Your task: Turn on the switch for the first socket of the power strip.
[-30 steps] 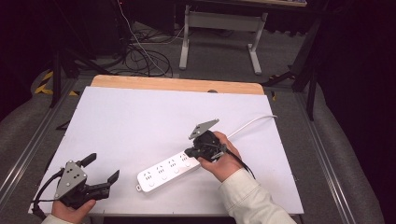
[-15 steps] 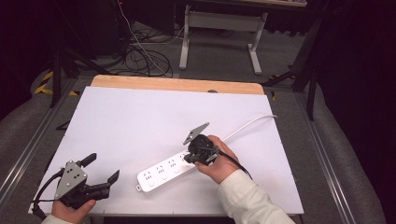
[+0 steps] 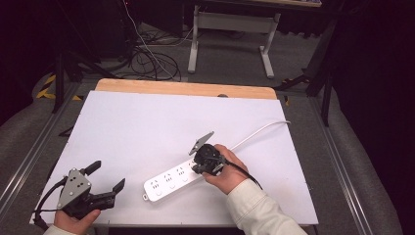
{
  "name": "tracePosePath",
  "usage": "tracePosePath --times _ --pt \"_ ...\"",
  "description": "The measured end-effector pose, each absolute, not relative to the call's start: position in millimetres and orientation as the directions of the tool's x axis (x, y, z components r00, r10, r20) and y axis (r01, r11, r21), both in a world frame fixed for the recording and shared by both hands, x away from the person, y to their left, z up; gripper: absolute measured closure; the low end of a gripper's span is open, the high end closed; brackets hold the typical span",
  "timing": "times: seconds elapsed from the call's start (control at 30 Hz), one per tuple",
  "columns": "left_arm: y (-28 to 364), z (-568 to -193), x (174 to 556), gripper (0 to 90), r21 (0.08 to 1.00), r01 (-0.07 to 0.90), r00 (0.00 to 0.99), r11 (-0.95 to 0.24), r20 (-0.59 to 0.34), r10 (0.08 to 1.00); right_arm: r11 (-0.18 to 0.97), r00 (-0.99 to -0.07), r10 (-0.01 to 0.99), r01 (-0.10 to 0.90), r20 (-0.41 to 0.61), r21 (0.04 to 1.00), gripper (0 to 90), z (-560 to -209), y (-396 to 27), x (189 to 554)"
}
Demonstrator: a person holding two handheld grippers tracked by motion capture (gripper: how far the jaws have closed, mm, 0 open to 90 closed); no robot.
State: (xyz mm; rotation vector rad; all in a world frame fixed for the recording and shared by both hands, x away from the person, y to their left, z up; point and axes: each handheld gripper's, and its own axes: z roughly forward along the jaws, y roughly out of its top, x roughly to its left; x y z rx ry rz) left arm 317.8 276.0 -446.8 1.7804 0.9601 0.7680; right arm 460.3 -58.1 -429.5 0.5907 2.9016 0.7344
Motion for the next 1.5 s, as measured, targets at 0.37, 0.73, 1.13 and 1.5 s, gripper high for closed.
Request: tracePosePath --times 0.37,0.73,1.13,1.5 --pt "275.6 -447.0 318.1 11.4 0.926 0.278 0.500 -0.255 0.087 0.862 0.816 -0.920 0.391 0.346 -0.001 0.463 90.0 -432.3 -57.1 459.5" --pt "274.8 -447.0 317.7 11.4 0.926 0.280 0.498 -0.254 0.086 0.863 0.814 -0.916 0.401 0.344 -0.025 0.468 90.0 -434.2 -56.2 455.1" --pt "274.8 -446.8 317.8 11.4 0.925 0.279 0.498 -0.258 0.090 0.862 0.809 -0.910 0.414 0.351 -0.034 0.471 90.0 -436.0 -56.1 453.1" --pt "274.5 -446.8 317.8 11.4 0.925 0.278 0.500 -0.258 0.089 0.861 0.801 -0.905 0.426 0.368 -0.017 0.472 90.0 -436.6 -56.2 454.2"
